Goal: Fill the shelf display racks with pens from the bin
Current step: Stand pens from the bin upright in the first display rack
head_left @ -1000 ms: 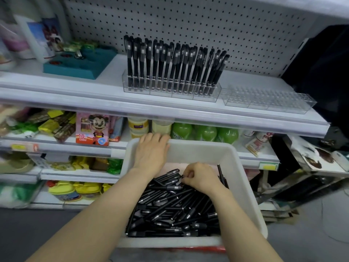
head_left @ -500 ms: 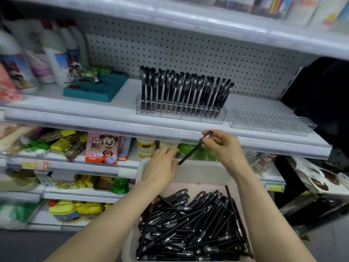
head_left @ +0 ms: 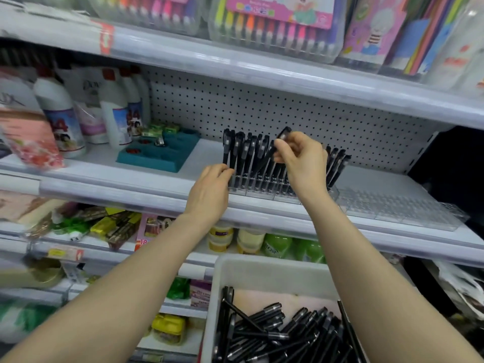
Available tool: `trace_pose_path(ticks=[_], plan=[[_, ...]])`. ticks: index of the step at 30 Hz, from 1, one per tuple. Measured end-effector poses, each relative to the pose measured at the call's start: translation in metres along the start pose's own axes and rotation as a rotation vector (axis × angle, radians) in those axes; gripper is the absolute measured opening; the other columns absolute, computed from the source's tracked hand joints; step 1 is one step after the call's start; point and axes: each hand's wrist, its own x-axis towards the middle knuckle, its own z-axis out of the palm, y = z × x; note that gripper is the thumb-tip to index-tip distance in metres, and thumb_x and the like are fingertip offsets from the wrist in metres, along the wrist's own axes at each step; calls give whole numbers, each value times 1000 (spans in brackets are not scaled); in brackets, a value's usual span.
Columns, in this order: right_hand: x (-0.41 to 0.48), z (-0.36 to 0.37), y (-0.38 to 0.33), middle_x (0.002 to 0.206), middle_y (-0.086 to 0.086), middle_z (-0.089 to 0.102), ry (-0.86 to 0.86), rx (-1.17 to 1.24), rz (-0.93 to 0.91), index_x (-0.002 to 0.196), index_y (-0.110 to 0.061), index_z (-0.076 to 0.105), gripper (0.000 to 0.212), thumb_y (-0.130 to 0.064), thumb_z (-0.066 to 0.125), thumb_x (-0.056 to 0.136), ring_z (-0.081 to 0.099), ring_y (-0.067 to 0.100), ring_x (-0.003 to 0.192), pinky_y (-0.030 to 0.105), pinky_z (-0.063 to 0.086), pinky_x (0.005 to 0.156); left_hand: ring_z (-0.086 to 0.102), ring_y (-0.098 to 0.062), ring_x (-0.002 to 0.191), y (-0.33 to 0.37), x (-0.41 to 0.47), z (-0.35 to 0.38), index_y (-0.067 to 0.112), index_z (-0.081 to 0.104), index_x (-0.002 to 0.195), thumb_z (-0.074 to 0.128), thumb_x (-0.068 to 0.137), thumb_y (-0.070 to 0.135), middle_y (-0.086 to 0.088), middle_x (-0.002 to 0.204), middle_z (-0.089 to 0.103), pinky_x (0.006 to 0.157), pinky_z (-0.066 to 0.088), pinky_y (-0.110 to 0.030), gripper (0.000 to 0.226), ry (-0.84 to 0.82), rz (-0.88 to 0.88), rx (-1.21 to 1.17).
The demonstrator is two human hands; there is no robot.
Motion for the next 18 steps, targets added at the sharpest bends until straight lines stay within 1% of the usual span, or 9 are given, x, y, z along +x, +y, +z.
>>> trace_pose_path(ticks=[2,4,7,9,12,13,16,18], plan=[[6,12,1,79,-3,71,-10,-32,-5,93,-17,66,10,-26,62,94,70,8,71,39,59,80,50,-28,115,-1,0,4,6,58,131,57,84,-9,-10,125,57,92,47,-38,49,9,8,-1],[12,22,3,80,-3,72,-17,-76,-8,94,-16,68,12,-26,62,94,70,10,72,41,57,81,52,-27,109,-3,0,6,6,61,128,58,82,-10,-8,119,58,87,48,-36,48,31,12,-10],[15,35,7,77,2,72,-76,-180,-37,95,-13,69,17,-28,60,94,70,21,74,45,56,80,52,-26,103,-5,-2,9,7,63,125,60,81,-9,-7,111,59,82,48,-35,47,63,17,-22],[14,45,12,77,5,72,-131,-234,-25,97,-13,68,19,-29,58,95,69,25,75,44,56,78,52,-26,100,-6,-2,11,6,64,123,61,79,-11,-8,109,58,80,49,-36,47,78,20,-36],[16,52,15,82,8,72,-140,-250,20,111,-12,67,25,-30,56,97,70,24,77,41,56,80,52,-26,98,-5,-4,13,4,64,121,61,75,-15,-9,107,59,77,48,-35,51,99,18,-51],[18,53,16,82,9,73,-148,-264,35,113,-12,67,26,-29,56,97,70,23,77,40,56,81,52,-26,97,-5,-4,13,4,64,121,61,74,-16,-9,107,59,78,48,-35,51,101,16,-54],[21,55,17,77,9,71,-215,-366,48,101,-11,69,19,-26,57,97,68,26,77,37,56,80,51,-25,98,-4,-4,13,4,63,123,61,75,-15,-8,108,58,80,48,-35,51,98,21,-58],[20,56,18,75,9,71,-213,-373,55,98,-11,69,19,-26,57,97,67,27,78,37,55,80,51,-25,99,-5,-4,13,5,63,124,61,76,-15,-8,109,58,79,48,-34,52,90,18,-62]])
